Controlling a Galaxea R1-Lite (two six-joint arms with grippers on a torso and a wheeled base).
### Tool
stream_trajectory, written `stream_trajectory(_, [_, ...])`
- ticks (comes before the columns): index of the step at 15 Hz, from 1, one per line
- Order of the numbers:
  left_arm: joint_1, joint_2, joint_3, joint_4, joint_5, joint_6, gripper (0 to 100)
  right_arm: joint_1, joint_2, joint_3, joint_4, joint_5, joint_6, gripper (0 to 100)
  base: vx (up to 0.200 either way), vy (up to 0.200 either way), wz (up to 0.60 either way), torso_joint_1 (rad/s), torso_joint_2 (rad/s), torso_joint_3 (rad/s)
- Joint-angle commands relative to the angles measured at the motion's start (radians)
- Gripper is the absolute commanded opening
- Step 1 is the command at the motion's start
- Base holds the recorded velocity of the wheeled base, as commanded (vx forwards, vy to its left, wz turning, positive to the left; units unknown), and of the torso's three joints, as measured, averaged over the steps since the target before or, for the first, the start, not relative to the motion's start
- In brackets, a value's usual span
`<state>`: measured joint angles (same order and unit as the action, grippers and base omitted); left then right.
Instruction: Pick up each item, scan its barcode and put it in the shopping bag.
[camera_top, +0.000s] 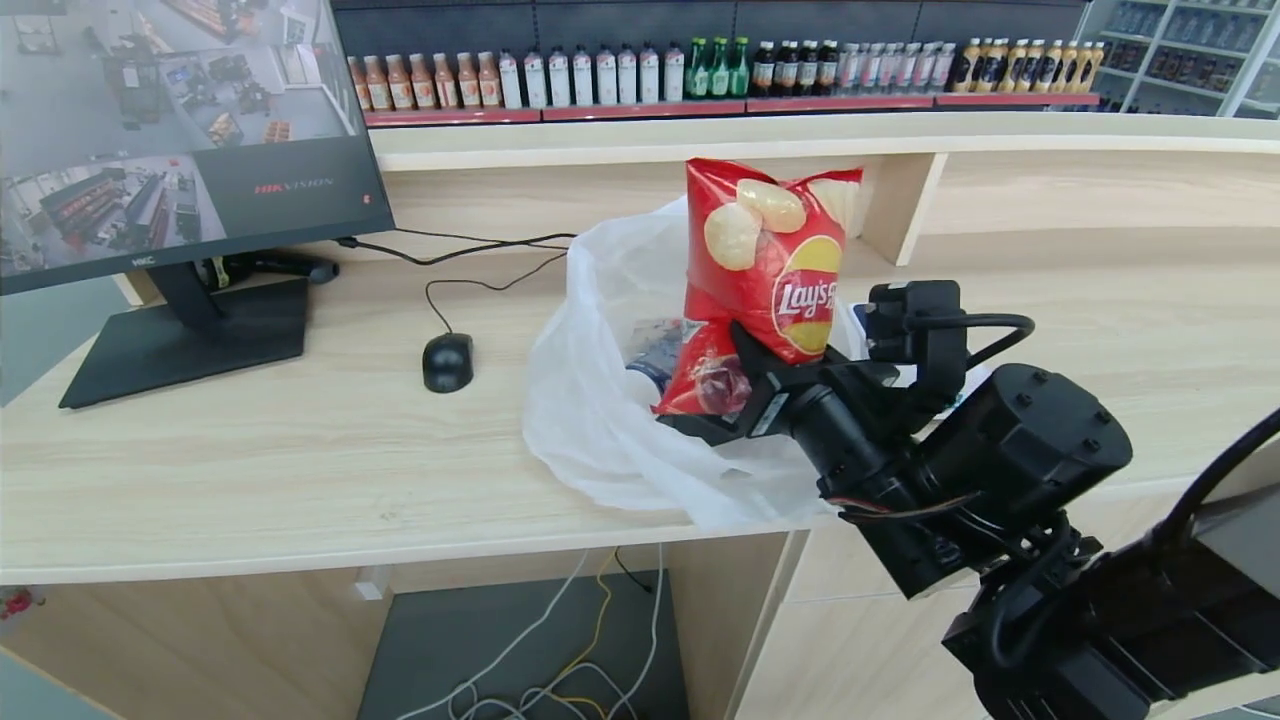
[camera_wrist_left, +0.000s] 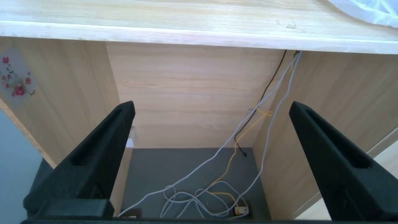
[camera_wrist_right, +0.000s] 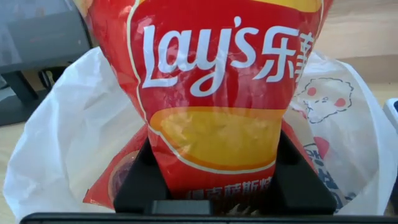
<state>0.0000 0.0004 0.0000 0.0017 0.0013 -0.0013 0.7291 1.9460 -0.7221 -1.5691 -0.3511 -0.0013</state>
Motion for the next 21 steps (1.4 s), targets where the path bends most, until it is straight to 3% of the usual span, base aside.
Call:
stream_trajectory(1, [0.000,0.000,0.000,0.000,0.000,0.000,100,0.006,0.013,0.029,-0.002,0.000,0.000,0,0.000,0.000,0.00,0.000,0.00,0.000])
stream_trajectory(19, [0.000,0.000,0.000,0.000,0.000,0.000,100,0.010,0.117,0.004,-0.002,0.009,0.015,0,0.000,0.000,0.00,0.000,0.00,0.000])
stream_trajectory(20, [-0.002,0.000,0.000,0.000,0.000,0.000,100,0.012,0.122,0.003,-0.002,0.007,0.015,100,0.000,0.000,0.00,0.000,0.00,0.000])
stream_trajectory(21, [0.000,0.000,0.000,0.000,0.000,0.000,100,0.012,0.126,0.003,-0.002,0.007,0.015,100,0.000,0.000,0.00,0.000,0.00,0.000])
